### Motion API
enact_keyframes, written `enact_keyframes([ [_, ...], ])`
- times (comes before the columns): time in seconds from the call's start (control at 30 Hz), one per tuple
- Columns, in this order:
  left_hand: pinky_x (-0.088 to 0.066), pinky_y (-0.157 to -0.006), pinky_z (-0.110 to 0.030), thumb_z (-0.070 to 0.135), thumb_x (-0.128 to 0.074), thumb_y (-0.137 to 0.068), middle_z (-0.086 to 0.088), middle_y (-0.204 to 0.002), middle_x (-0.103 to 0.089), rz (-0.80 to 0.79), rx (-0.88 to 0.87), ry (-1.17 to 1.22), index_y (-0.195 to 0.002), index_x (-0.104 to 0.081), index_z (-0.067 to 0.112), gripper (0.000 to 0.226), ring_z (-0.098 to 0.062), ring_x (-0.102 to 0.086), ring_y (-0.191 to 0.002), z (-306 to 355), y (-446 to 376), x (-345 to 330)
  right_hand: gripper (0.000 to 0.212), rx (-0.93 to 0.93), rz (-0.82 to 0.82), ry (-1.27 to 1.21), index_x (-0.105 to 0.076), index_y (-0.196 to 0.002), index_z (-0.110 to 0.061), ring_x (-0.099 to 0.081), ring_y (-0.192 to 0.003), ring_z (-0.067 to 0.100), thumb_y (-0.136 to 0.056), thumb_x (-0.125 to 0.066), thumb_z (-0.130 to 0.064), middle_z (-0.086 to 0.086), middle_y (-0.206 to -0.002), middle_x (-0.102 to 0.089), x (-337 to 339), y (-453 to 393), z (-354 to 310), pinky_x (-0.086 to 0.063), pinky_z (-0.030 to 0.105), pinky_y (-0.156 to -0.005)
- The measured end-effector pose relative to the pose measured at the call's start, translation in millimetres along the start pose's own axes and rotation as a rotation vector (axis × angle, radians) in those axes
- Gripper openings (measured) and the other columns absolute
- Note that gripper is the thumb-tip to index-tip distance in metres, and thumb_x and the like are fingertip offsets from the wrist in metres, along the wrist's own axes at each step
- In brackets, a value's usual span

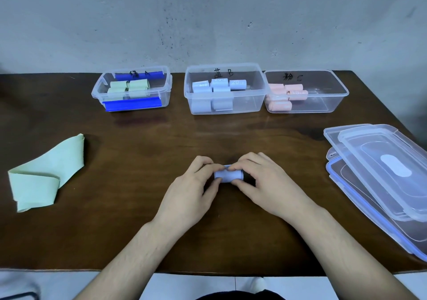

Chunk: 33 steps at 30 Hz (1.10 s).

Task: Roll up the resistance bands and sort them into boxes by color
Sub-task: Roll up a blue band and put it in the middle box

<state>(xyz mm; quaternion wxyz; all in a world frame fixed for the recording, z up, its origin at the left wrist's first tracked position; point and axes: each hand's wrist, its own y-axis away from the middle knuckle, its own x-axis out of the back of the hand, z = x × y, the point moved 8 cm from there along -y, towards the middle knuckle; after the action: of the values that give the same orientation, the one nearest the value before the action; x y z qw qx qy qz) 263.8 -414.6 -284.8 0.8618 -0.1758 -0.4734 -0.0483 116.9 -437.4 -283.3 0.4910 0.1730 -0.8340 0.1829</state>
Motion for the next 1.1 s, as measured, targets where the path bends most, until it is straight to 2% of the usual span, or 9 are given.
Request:
enact_keyframes([
  [0.07,-0.047,-0.053,-0.020,0.031,-0.061,-0.095,0.020,-0.118,-0.044,0.009,-0.008,0.005,-0.124,-0.062,0.027,0.030,-0.010,-0.052,-0.059,2,2,1,0.030,0.014,-0.004,0.020,-0.061,-0.129,-0.032,-0.040,-0.102,0.001,-0.098,-0.058,-0.035,-0.020,-0.117,-0.053,0,-1,0,-0.038,0.020,-0.091],
  [0.2,-0.041,-0.056,-0.009,0.027,-0.064,-0.094,0.016,-0.121,-0.050,-0.016,-0.009,-0.026,-0.124,-0.064,0.025,0.030,-0.007,-0.050,-0.061,4,-2,-1,0.031,0.041,0.042,0.106,-0.064,-0.129,-0.032,-0.036,-0.096,0.005,-0.099,-0.057,-0.037,-0.019,-0.116,-0.050,3,-2,0,-0.040,0.023,-0.086],
  [0.37,-0.045,-0.054,-0.019,0.029,-0.056,-0.099,0.018,-0.120,-0.037,-0.028,0.020,-0.057,-0.129,-0.059,0.021,0.032,-0.013,-0.055,-0.061,1,-12,-2,0.039,0.054,0.061,0.086,-0.058,-0.129,-0.032,-0.041,-0.099,0.008,-0.091,-0.066,-0.033,-0.017,-0.119,-0.049,0,-1,-1,-0.040,0.023,-0.087],
  [0.47,-0.045,-0.055,-0.018,0.030,-0.053,-0.100,0.017,-0.121,-0.033,-0.061,0.048,-0.069,-0.133,-0.056,0.023,0.034,-0.012,-0.056,-0.062,-2,-17,-4,0.031,0.040,0.077,0.081,-0.060,-0.120,-0.029,-0.040,-0.097,0.006,-0.090,-0.068,-0.027,-0.016,-0.116,-0.053,1,-7,0,-0.037,0.021,-0.086],
  [0.6,-0.044,-0.056,-0.018,0.031,-0.060,-0.096,0.016,-0.123,-0.036,-0.033,0.032,-0.067,-0.135,-0.055,0.025,0.040,-0.012,-0.052,-0.057,-1,-15,-3,0.022,0.039,0.078,0.080,-0.063,-0.119,-0.026,-0.039,-0.095,0.004,-0.097,-0.061,-0.027,-0.014,-0.115,-0.057,2,-13,3,-0.031,0.019,-0.083],
  [0.7,-0.045,-0.057,-0.016,0.026,-0.065,-0.093,0.016,-0.124,-0.043,-0.007,-0.012,-0.076,-0.129,-0.059,0.025,0.036,-0.012,-0.049,-0.057,6,-13,-1,0.028,0.020,0.039,0.103,-0.061,-0.127,-0.028,-0.040,-0.100,0.006,-0.100,-0.054,-0.033,-0.015,-0.120,-0.057,1,-18,7,-0.039,0.024,-0.088],
  [0.8,-0.053,-0.063,-0.020,0.020,-0.065,-0.092,0.014,-0.126,-0.048,0.006,-0.035,-0.114,-0.128,-0.061,0.023,0.036,-0.012,-0.059,-0.071,7,-19,-2,0.035,0.018,0.019,0.133,-0.059,-0.132,-0.031,-0.039,-0.103,0.009,-0.098,-0.055,-0.039,-0.015,-0.124,-0.054,3,-21,7,-0.042,0.030,-0.093],
  [0.93,-0.058,-0.069,-0.029,0.017,-0.063,-0.093,0.015,-0.126,-0.048,0.021,-0.039,-0.132,-0.128,-0.060,0.024,0.036,-0.014,-0.065,-0.083,2,-28,-4,0.045,0.012,-0.049,0.156,-0.051,-0.141,-0.027,-0.039,-0.109,0.009,-0.097,-0.056,-0.036,-0.012,-0.129,-0.051,-1,-26,9,-0.037,0.027,-0.102],
  [1.1,-0.055,-0.056,-0.032,0.018,-0.060,-0.095,0.009,-0.119,-0.044,0.064,-0.020,-0.160,-0.126,-0.062,0.024,0.031,-0.016,-0.058,-0.067,4,-35,1,0.045,-0.025,-0.037,0.083,-0.054,-0.141,-0.024,-0.038,-0.103,0.004,-0.097,-0.056,-0.031,-0.009,-0.124,-0.057,1,-35,14,-0.040,0.027,-0.102],
])
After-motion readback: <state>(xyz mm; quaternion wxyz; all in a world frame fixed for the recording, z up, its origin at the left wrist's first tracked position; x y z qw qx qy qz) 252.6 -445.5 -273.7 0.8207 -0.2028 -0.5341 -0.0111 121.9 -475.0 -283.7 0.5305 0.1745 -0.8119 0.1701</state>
